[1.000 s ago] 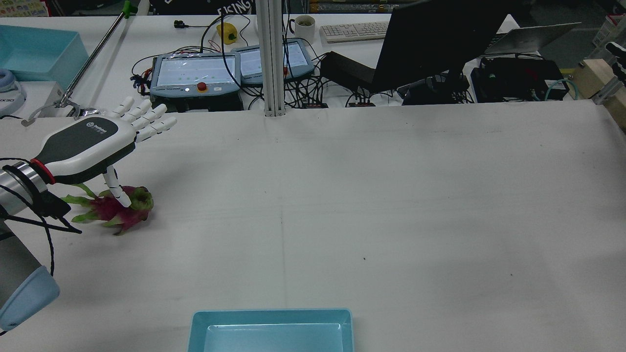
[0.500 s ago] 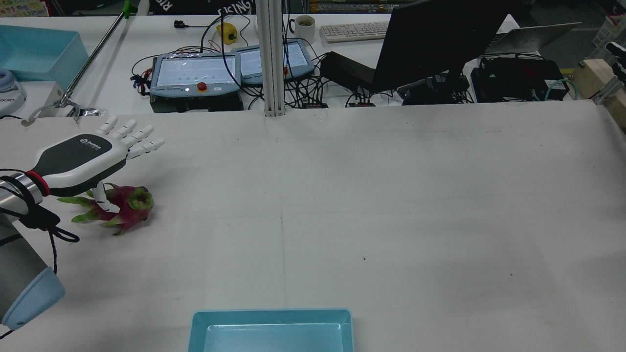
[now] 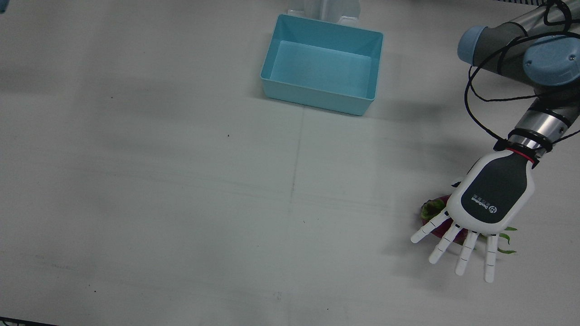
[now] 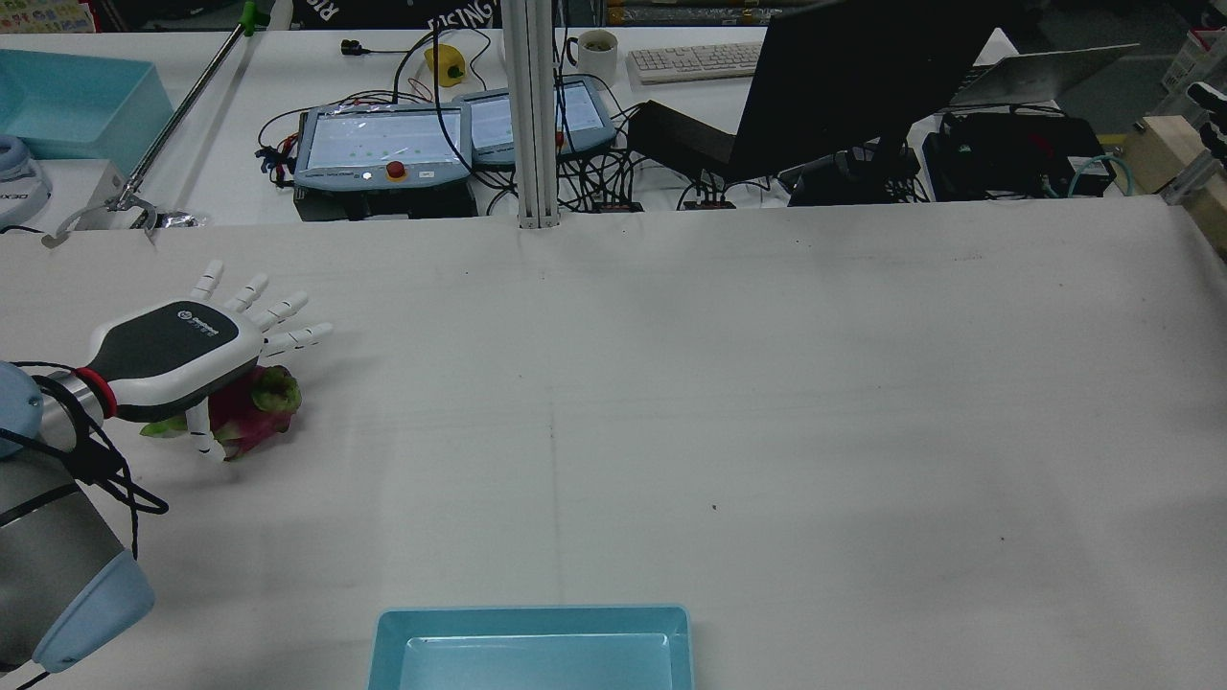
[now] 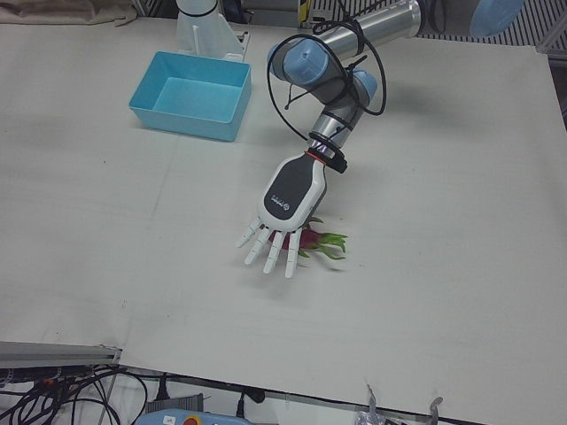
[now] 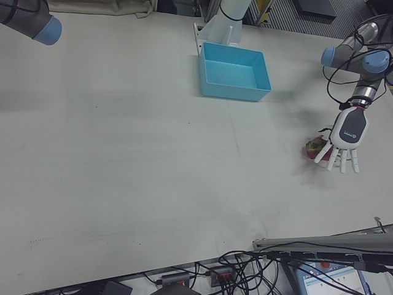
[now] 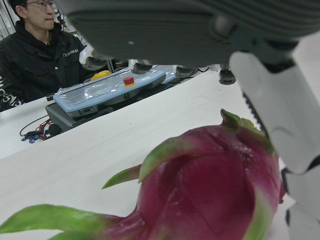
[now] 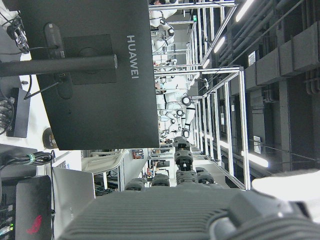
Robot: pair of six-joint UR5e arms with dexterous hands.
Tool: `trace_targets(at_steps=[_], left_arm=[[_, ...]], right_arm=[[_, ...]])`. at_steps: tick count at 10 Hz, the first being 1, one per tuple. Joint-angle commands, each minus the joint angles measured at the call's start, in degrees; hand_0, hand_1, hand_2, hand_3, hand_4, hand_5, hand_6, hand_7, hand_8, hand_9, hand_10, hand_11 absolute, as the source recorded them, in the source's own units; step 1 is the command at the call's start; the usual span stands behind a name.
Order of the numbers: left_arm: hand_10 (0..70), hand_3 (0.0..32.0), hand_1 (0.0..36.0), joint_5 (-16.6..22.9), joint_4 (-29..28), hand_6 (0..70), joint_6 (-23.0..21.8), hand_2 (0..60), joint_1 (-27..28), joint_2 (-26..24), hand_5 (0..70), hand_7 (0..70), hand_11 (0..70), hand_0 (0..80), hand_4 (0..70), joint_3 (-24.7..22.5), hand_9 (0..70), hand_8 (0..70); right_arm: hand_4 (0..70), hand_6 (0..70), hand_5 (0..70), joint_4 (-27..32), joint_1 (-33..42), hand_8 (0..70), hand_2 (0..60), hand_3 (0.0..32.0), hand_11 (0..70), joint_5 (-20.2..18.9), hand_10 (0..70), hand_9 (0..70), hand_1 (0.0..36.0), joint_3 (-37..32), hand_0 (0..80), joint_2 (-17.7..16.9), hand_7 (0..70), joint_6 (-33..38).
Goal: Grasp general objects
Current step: 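Close the left hand fingers around the dragon fruit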
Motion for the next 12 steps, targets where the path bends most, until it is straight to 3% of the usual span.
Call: trace_targets(at_steps=[1,2,3,6,7,8,9,10,11,12], left_arm=[[0.0,32.0,26.0,-2.0,0.2,0.0,2.2,18.6,2.3,-0.4,0.0,0.0,0.0,51.7,0.0,1.3,0.0,0.0],[0.0,30.8,25.2,-2.2,-0.7,0.0,2.2,18.2,2.6,-0.4,0.0,0.0,0.0,51.2,0.0,1.5,0.0,0.0],[0.0,27.2,23.2,-2.2,-1.4,0.0,2.2,17.0,2.7,-0.3,0.0,0.0,0.0,49.9,0.0,1.7,0.0,0.0],[0.0,23.8,19.9,-2.2,-3.1,0.0,2.2,14.6,2.4,-0.2,0.0,0.0,0.0,47.9,0.0,4.4,0.0,0.0],[0.0,21.8,16.6,-2.2,-5.5,0.0,2.2,12.0,2.2,0.1,0.0,0.0,0.0,46.5,0.0,5.5,0.0,0.1],[0.0,27.4,13.4,-2.2,-7.1,0.0,2.3,9.7,1.9,0.2,0.0,0.0,0.0,44.7,0.0,6.0,0.0,1.5],[0.0,32.0,13.7,-2.3,-7.6,0.0,2.3,13.7,1.7,0.2,0.0,5.4,0.0,44.7,0.0,5.9,0.1,2.8],[4.7,31.2,12.2,-2.3,-8.7,0.0,2.3,14.4,1.7,0.2,2.0,17.5,7.8,44.6,0.0,5.9,2.1,8.3],[30.7,21.0,9.1,-2.3,-9.5,7.4,3.6,13.7,1.7,0.3,11.5,34.7,44.4,44.3,0.0,5.9,16.1,20.7],[69.0,2.8,4.4,-2.5,-10.1,29.0,4.0,13.4,1.9,1.0,26.5,57.5,70.0,44.0,8.1,6.1,45.9,43.1]], right_arm=[[0.0,0.0,0.0,0.0,0.0,0.0,0.0,0.0,0.0,0.0,0.0,0.0,0.0,0.0,0.0,0.0,0.0,0.0],[0.0,0.0,0.0,0.0,0.0,0.0,0.0,0.0,0.0,0.0,0.0,0.0,0.0,0.0,0.0,0.0,0.0,0.0],[0.0,0.0,0.0,0.0,0.0,0.0,0.0,0.0,0.0,0.0,0.0,0.0,0.0,0.0,0.0,0.0,0.0,0.0],[0.0,0.0,0.0,0.0,0.0,0.0,0.0,0.0,0.0,0.0,0.0,0.0,0.0,0.0,0.0,0.0,0.0,0.0],[0.0,0.0,0.0,0.0,0.0,0.0,0.0,0.0,0.0,0.0,0.0,0.0,0.0,0.0,0.0,0.0,0.0,0.0],[0.0,0.0,0.0,0.0,0.0,0.0,0.0,0.0,0.0,0.0,0.0,0.0,0.0,0.0,0.0,0.0,0.0,0.0],[0.0,0.0,0.0,0.0,0.0,0.0,0.0,0.0,0.0,0.0,0.0,0.0,0.0,0.0,0.0,0.0,0.0,0.0],[0.0,0.0,0.0,0.0,0.0,0.0,0.0,0.0,0.0,0.0,0.0,0.0,0.0,0.0,0.0,0.0,0.0,0.0],[0.0,0.0,0.0,0.0,0.0,0.0,0.0,0.0,0.0,0.0,0.0,0.0,0.0,0.0,0.0,0.0,0.0,0.0],[0.0,0.0,0.0,0.0,0.0,0.0,0.0,0.0,0.0,0.0,0.0,0.0,0.0,0.0,0.0,0.0,0.0,0.0]])
